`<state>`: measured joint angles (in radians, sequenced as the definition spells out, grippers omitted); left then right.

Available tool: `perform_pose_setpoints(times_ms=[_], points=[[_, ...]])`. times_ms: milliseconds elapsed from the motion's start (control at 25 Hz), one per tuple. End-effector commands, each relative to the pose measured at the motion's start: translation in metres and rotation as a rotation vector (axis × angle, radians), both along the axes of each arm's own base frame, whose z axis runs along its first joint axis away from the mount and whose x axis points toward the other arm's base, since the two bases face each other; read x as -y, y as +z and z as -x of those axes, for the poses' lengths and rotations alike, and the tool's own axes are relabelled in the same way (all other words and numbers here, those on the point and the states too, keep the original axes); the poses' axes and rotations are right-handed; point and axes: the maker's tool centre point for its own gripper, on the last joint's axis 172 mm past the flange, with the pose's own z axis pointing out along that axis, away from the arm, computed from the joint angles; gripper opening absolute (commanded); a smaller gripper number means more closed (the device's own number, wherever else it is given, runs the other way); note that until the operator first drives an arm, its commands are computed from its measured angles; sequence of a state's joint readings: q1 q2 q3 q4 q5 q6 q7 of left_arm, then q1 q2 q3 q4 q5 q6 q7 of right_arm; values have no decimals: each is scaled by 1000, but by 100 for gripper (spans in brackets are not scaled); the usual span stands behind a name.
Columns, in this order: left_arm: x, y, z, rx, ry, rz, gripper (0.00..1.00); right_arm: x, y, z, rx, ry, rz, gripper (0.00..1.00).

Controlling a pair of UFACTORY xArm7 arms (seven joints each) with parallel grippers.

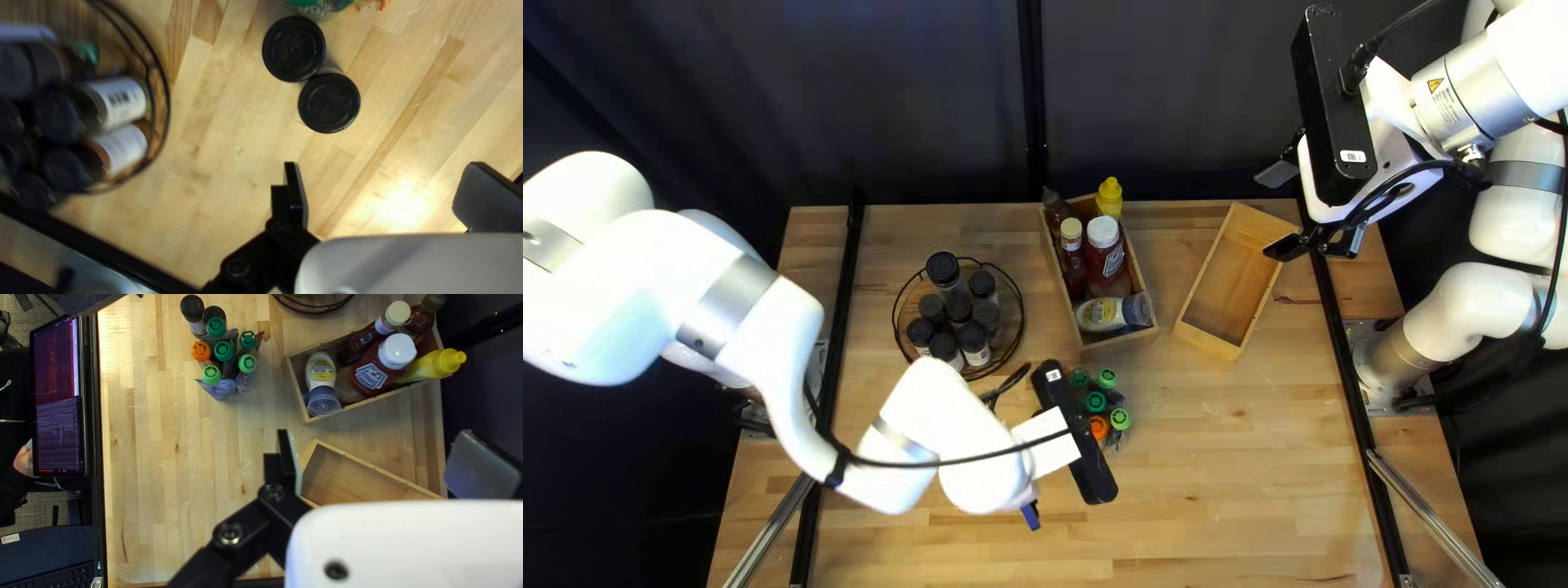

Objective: Separate condiments, baby food and spices and place it in 3 different racks/containers

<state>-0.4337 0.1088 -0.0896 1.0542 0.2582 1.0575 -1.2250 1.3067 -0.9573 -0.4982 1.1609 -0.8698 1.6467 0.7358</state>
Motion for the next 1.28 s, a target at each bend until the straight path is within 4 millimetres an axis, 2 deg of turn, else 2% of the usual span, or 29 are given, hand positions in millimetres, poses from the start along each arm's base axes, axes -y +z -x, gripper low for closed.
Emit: perform_pose_setpoints(times_ms=[40,400,720,840,880,920,1000,1080,1160,1280], points=[[-8,-23,1,29,111,-36,100,0,0,0,0,0,0,100],[-37,-55,-2,51,234,-69,100,0,0,0,0,0,0,100],[-44,-59,-7,65,250,-42,100,0,0,0,0,0,0,100],[-45,-59,-8,72,247,-45,56,0,0,0,0,0,0,100],[-45,-60,-9,73,243,-44,47,0,0,0,0,0,0,100],[-44,-60,-11,73,237,-44,28,0,0,0,0,0,0,100],[-43,-59,-12,73,228,-45,8,0,0,0,0,0,0,100],[-42,-58,-11,73,218,-47,3,0,0,0,0,0,0,100],[-40,-56,-10,74,210,-46,2,0,0,0,0,0,0,100],[-36,-40,-1,73,201,-54,2,0,0,0,0,0,0,100]])
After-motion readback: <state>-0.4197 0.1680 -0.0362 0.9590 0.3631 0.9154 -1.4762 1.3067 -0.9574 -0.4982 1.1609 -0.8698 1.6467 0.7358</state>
